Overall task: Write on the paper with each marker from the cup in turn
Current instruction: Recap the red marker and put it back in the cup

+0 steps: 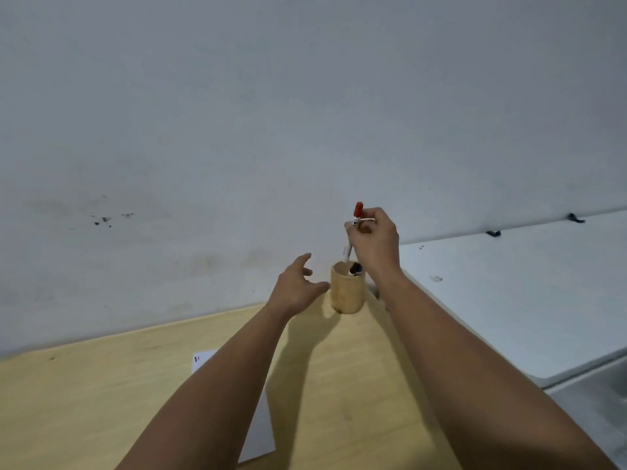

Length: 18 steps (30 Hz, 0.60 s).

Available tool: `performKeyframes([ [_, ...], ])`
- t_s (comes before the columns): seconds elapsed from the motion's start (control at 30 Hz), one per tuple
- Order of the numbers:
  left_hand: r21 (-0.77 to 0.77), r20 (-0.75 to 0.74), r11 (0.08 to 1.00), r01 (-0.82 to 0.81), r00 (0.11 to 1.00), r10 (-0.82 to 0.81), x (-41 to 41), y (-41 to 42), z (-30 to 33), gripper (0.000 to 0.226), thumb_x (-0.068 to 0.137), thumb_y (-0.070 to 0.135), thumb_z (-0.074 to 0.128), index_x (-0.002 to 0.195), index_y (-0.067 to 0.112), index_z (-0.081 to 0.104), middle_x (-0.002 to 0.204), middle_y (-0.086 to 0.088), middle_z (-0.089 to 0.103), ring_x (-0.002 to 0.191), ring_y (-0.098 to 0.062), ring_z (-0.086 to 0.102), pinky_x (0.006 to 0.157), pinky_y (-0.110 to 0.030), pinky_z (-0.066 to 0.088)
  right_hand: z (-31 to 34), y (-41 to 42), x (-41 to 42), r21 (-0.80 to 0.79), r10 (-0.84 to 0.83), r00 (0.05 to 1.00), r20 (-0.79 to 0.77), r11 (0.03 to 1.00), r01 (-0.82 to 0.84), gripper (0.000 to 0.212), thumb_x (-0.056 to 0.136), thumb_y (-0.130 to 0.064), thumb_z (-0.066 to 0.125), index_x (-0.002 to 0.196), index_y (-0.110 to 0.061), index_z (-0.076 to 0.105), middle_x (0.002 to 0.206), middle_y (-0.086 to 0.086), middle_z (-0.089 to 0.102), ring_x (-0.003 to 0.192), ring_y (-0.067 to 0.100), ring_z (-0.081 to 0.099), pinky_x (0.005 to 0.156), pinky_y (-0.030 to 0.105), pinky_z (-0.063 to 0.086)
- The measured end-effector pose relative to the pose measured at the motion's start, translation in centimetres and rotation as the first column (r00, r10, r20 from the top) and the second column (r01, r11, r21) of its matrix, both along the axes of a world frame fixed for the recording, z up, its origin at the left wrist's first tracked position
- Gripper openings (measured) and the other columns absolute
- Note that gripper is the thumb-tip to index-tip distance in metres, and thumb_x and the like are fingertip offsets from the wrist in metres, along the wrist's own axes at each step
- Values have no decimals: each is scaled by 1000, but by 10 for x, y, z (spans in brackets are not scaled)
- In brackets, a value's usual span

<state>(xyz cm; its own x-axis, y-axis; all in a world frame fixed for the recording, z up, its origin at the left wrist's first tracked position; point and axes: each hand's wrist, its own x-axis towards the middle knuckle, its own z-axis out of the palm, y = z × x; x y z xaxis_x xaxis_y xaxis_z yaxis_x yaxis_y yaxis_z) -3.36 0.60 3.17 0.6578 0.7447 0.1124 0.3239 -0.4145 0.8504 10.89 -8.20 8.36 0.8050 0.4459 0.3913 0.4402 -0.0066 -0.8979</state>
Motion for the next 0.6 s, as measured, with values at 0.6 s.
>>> performKeyframes([
  [0.6, -23, -13, 1000, 3, 1000, -3, 73, 13, -59, 69, 74, 37, 87, 134, 28, 53, 118, 7, 70, 103, -16, 71, 91, -46, 59, -65, 6, 56, -494, 69, 947, 313, 864, 101, 46, 87, -74, 57, 92, -34, 78, 100, -17, 79, 100, 8, 66, 116, 49, 33],
])
